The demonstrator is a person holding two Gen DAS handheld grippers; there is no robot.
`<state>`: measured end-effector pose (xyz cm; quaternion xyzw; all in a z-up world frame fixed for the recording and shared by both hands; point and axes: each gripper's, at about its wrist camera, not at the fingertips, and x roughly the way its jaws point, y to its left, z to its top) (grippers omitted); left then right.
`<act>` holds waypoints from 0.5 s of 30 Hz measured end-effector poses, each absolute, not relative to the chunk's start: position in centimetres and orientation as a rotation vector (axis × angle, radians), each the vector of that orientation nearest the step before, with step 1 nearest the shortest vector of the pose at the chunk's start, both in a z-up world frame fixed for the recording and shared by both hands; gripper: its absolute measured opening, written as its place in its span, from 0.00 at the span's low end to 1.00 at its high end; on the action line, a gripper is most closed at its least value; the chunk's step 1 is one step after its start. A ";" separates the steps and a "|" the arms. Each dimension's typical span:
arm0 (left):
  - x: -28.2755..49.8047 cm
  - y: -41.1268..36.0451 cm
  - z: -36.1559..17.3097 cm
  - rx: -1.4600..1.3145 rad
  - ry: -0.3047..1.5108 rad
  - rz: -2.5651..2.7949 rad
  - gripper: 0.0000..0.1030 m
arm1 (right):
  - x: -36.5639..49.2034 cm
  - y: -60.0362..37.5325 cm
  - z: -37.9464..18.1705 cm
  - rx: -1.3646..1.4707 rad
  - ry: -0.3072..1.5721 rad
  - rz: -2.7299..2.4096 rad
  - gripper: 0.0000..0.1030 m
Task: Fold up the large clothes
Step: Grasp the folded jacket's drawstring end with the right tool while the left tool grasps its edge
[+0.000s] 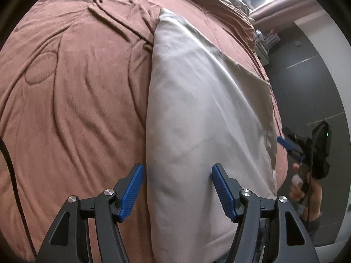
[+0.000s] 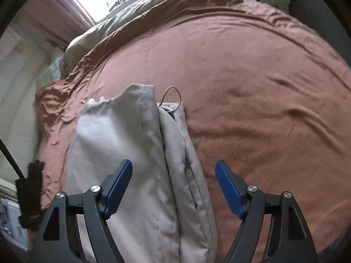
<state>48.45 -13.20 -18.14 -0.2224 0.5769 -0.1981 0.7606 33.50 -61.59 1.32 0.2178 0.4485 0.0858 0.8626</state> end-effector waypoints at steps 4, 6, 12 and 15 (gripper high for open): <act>49.9 -13.1 -17.8 -0.474 1.240 -0.419 0.64 | 34.3 -63.4 -0.3 0.505 0.978 0.243 0.74; 50.7 -13.2 -17.6 -0.467 1.236 -0.414 0.64 | 35.0 -63.9 -1.4 0.556 0.999 0.303 0.74; 53.3 -13.2 -18.2 -0.468 1.234 -0.393 0.64 | 38.2 -64.4 -4.7 0.625 1.075 0.422 0.74; 54.6 -13.4 -18.6 -0.469 1.232 -0.397 0.64 | 40.4 -65.0 -5.7 0.663 1.088 0.460 0.76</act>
